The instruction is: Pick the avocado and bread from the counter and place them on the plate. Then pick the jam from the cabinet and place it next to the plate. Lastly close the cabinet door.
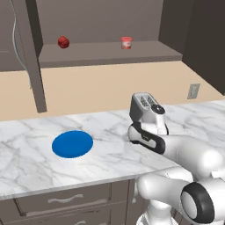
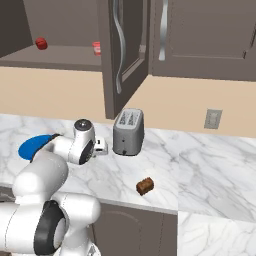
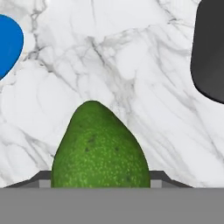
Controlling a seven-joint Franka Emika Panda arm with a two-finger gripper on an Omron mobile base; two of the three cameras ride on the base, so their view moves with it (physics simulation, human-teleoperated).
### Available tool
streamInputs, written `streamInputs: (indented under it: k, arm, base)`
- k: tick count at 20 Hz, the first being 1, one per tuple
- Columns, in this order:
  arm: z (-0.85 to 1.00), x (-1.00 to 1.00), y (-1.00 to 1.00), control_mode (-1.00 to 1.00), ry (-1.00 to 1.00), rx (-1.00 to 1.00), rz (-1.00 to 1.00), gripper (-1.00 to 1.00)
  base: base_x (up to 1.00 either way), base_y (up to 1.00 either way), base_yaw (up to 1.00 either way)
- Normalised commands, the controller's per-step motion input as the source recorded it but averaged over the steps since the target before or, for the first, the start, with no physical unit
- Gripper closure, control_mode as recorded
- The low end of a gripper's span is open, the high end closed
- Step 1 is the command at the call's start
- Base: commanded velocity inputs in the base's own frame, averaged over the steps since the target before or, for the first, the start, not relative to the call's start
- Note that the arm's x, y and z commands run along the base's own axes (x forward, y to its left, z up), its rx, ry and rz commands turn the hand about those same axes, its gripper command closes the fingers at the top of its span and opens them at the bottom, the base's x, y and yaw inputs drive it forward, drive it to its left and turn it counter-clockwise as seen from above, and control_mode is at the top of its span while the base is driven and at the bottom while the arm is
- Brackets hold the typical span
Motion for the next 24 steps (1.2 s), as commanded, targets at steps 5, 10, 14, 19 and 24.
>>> streamInputs:
  k: [5,10,14,19,24]
  arm:
    - [0.35,0.04,0.66,-1.00,0.02,0.06,0.25,1.00]
    - [0.09,0.17,0.69,-1.00,0.03,0.03,0.17,1.00]
    - [0.00,0.29,0.83,-1.00,0.05,0.00,0.04,1.00]
    - [0.21,0.04,0.78,-1.00,0.00,0.00,0.00,1.00]
    - [0.02,0.08,0.52,-1.00,0.03,-0.01,0.00,1.00]
  base:
    - [0.00,0.00,0.00]
    - [0.00,0.00,0.00]
    - [0.00,0.00,0.00]
    - [0.00,0.00,0.00]
    - [0.00,0.00,0.00]
